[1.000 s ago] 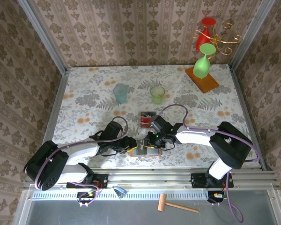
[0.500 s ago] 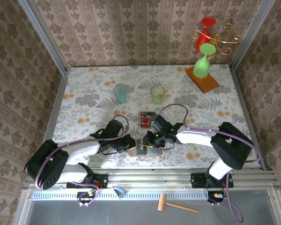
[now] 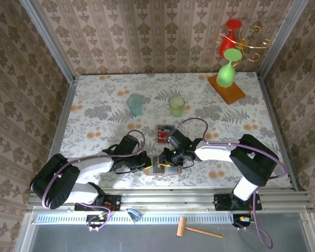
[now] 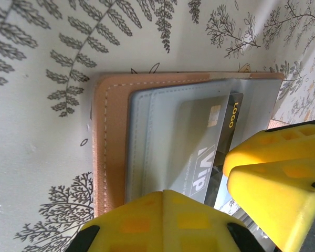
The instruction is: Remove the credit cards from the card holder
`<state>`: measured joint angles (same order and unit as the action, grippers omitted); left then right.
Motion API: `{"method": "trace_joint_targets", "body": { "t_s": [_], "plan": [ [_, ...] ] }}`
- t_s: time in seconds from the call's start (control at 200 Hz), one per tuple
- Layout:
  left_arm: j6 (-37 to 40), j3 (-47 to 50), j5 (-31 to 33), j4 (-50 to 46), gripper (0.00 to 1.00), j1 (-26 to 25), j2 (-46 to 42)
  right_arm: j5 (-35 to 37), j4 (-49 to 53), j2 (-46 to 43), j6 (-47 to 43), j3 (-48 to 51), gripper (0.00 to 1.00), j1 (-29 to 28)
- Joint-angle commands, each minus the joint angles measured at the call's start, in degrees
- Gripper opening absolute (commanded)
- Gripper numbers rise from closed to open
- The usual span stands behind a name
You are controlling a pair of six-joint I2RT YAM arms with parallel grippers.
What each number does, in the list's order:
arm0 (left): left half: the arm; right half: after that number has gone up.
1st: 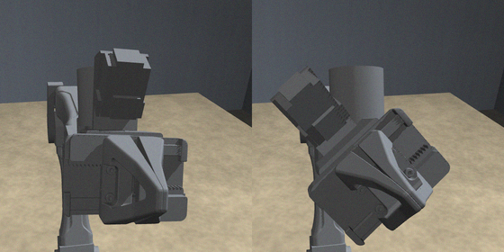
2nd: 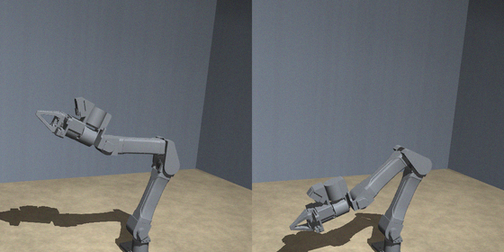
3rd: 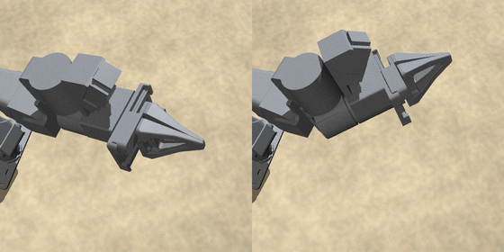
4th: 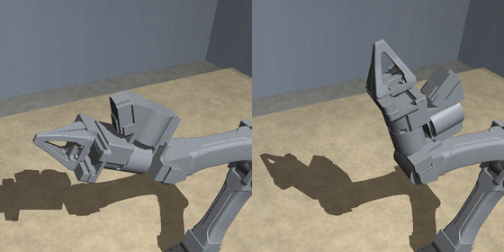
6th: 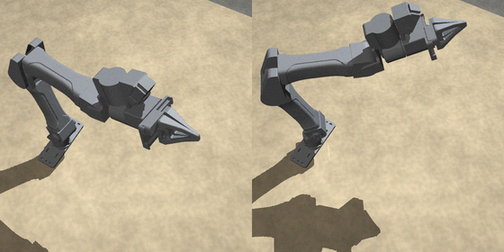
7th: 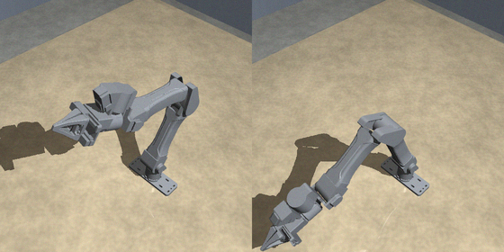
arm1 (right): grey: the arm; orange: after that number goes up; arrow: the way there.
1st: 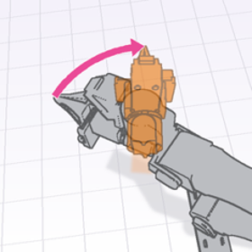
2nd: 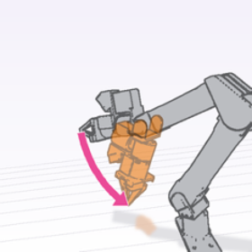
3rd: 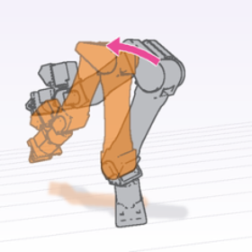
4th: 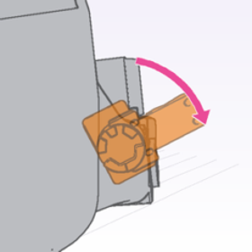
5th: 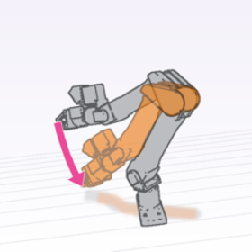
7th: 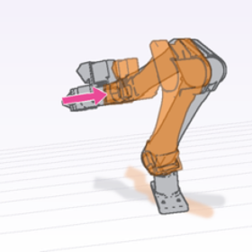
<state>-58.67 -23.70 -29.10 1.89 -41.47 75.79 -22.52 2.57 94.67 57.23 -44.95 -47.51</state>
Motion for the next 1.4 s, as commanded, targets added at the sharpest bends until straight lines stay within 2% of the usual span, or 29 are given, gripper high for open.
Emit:
{"method": "trace_joint_targets", "body": {
  "t_s": [0.0,0.245,0.57,0.855,1.395],
  "plan": [
    [0.7,0.4,0.6,-1.7,0.03,0.3,-0.6,0.8,0.8,-1.2,0.1,0.6,0.22,0.5],
    [0.2,-1.8,0.4,-1.5,0.03,0.0,-2.3,0.9,0.4,-4.0,-0.2,1.9,0.22,1.4],
    [0.2,-2.2,-0.1,-0.5,0.03,-1.0,1.4,0.0,-1.4,-4.2,0.0,3.9,0.22,2.5],
    [1.5,-1.7,2.0,-3.2,0.03,-1.2,1.8,-1.4,-2.7,-3.2,-0.4,4.8,0.22,3.1],
    [1.6,-1.1,1.9,-3.5,0.03,-1.2,2.7,-4.9,-8.0,0.9,0.9,6.2,0.20,3.5]
  ]
}}
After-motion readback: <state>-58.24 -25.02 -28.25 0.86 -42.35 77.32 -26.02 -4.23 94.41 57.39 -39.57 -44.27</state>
